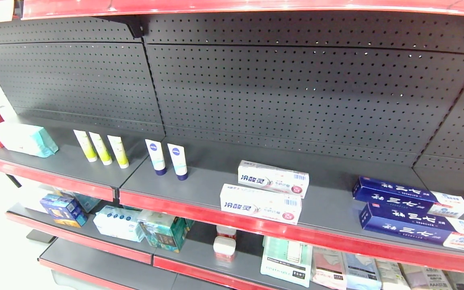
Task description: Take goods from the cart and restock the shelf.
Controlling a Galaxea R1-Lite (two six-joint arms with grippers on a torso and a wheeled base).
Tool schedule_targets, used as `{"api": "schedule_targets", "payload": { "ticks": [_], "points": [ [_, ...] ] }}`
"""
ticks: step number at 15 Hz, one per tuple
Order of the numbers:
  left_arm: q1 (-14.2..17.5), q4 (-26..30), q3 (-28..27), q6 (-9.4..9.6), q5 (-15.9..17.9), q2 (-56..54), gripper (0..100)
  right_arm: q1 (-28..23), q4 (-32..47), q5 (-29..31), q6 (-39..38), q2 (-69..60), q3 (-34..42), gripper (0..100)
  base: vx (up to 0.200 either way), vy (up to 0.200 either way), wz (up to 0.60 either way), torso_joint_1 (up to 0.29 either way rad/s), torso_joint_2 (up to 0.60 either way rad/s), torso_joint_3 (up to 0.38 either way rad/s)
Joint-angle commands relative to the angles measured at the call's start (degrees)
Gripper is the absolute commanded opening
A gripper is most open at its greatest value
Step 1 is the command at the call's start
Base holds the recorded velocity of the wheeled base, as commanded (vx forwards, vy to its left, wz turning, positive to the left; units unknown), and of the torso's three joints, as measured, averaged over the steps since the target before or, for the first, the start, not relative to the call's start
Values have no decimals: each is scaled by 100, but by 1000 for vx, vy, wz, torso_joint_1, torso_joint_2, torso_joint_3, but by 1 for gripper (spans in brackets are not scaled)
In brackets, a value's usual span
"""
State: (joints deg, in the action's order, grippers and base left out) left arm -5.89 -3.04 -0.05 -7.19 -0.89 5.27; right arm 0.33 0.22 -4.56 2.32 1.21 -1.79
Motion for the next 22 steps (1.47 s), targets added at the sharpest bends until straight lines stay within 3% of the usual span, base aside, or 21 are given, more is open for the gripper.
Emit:
{"api": "schedule_targets", "payload": {
  "ticks": [1,2,3,4,5,7,13,17,22],
  "points": [
    [0,-57,-153,-10,230,9,100,-24,-57,-388,67,-121,56,100,0,0,0,0,0,0],
    [0,-48,-250,-1,309,18,100,-24,-40,-282,50,-121,47,100,0,0,0,0,0,0],
    [-9,14,-619,-1,361,300,100,-24,-31,579,-416,-121,47,100,0,0,0,0,0,0],
    [-9,14,-883,-1,353,528,100,-24,-66,860,-680,-121,56,100,0,0,0,0,0,0],
    [-9,14,-1120,-1,388,774,100,-24,-92,535,-249,-121,91,100,0,0,0,0,0,0],
    [-9,-4,-1278,16,388,1091,100,-15,-31,52,-153,-77,179,100,0,0,0,0,0,0],
    [-9,5,-1340,25,388,1635,100,-24,-31,289,-170,-121,179,100,0,0,0,0,0,0],
    [-9,-83,-1753,16,388,2760,100,-24,-31,289,-161,-121,179,100,0,0,0,0,0,0],
    [0,-567,-2025,25,361,3736,100,-24,-31,289,-170,-121,179,100,0,0,0,0,0,0]
  ]
}}
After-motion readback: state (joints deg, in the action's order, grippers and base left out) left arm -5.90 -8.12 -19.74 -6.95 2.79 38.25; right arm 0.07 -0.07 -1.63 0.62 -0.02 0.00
